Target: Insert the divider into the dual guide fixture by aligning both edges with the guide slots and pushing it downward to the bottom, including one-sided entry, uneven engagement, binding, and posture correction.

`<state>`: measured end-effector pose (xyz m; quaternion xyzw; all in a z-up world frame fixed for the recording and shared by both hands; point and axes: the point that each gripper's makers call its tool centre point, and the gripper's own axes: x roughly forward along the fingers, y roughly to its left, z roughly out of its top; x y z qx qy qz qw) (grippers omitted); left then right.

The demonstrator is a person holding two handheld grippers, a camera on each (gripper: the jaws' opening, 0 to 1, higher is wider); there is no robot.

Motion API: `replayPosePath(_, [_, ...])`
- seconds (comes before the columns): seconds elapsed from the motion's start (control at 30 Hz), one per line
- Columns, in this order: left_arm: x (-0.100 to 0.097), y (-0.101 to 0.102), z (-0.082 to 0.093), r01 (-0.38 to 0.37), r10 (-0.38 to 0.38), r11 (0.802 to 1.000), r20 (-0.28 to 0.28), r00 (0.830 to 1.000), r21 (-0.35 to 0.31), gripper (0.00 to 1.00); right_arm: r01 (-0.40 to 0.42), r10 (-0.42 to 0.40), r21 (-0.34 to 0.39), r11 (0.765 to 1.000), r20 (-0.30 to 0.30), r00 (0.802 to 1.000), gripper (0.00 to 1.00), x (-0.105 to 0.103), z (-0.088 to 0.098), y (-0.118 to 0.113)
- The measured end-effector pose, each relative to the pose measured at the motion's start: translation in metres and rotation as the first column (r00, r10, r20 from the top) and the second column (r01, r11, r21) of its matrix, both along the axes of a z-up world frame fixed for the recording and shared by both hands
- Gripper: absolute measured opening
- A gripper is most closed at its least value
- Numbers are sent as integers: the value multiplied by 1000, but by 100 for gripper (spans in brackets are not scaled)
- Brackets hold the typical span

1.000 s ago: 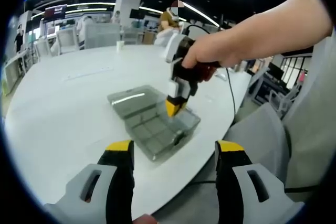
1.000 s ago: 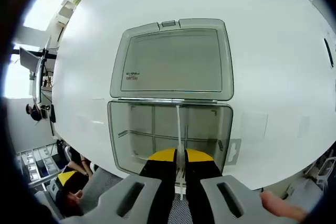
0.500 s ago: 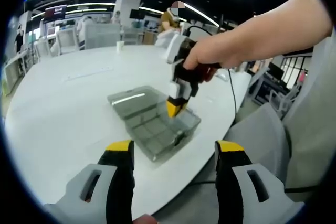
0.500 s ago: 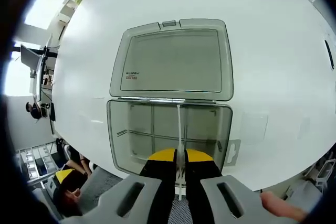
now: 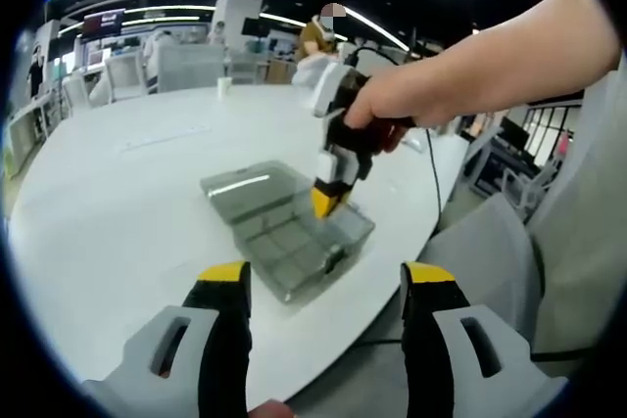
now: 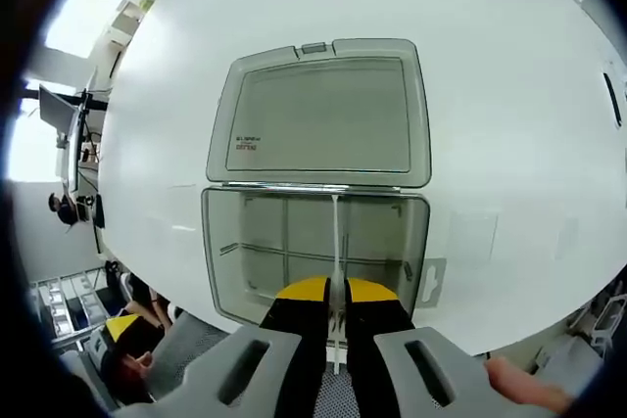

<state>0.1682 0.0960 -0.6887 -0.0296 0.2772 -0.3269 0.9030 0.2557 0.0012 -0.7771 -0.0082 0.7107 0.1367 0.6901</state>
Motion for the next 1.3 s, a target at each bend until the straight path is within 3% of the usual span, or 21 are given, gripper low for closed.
replayPosePath(0.83, [0, -5, 0, 11, -11, 1000, 5, 1000, -1, 60, 32, -32, 14, 999, 15, 999, 0, -3, 7, -3])
replayPosePath(1.3, [0, -5, 0, 10, -10, 1000, 4, 1000, -1, 60, 39, -39, 15, 999, 10, 999, 0, 5, 0, -6])
